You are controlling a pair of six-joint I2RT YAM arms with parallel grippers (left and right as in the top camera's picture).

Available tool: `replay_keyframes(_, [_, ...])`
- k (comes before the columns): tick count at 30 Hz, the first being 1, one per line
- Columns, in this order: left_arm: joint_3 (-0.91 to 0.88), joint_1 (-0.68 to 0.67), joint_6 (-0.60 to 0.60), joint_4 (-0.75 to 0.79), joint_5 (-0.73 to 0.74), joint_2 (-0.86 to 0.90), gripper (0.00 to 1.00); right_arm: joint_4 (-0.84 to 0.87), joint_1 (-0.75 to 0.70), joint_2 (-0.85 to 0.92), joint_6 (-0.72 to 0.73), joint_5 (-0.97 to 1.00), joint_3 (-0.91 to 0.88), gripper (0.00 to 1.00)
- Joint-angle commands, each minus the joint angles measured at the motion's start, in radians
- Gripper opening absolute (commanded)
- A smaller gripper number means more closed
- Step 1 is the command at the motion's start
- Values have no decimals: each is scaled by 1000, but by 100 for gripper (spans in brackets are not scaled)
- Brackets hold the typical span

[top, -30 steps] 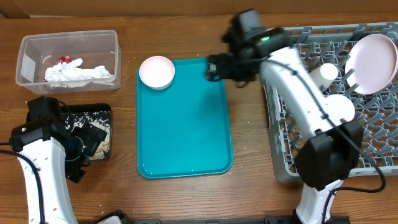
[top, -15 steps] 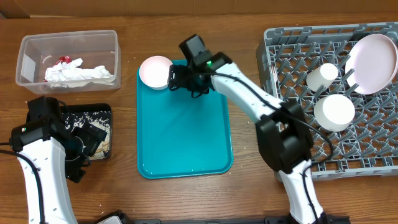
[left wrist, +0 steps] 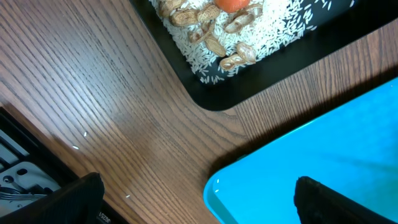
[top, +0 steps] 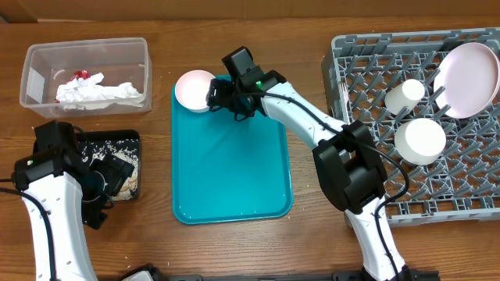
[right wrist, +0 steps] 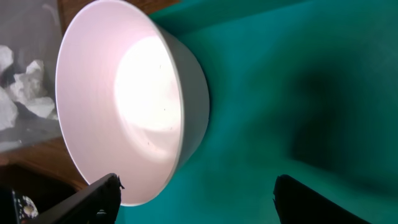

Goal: Sort waste into correct bins and load items into the dishwasher rack
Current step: 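Return the right gripper to the pink bowl and grasp its rim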

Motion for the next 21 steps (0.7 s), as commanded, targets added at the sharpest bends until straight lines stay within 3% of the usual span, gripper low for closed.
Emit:
replay_keyframes(1, [-2, 1, 13, 1, 0, -1, 100, 8, 4, 30, 9, 26, 3, 78])
replay_keyframes(13, [-2, 1, 13, 1, 0, -1, 100, -55, 3, 37, 4, 127, 8, 42])
replay_keyframes(18, [-2, 1, 13, 1, 0, -1, 100, -248, 0, 37, 5, 187, 96, 36])
replay_keyframes(21, [-2, 1, 13, 1, 0, -1, 100, -456, -11, 37, 5, 240, 196, 36])
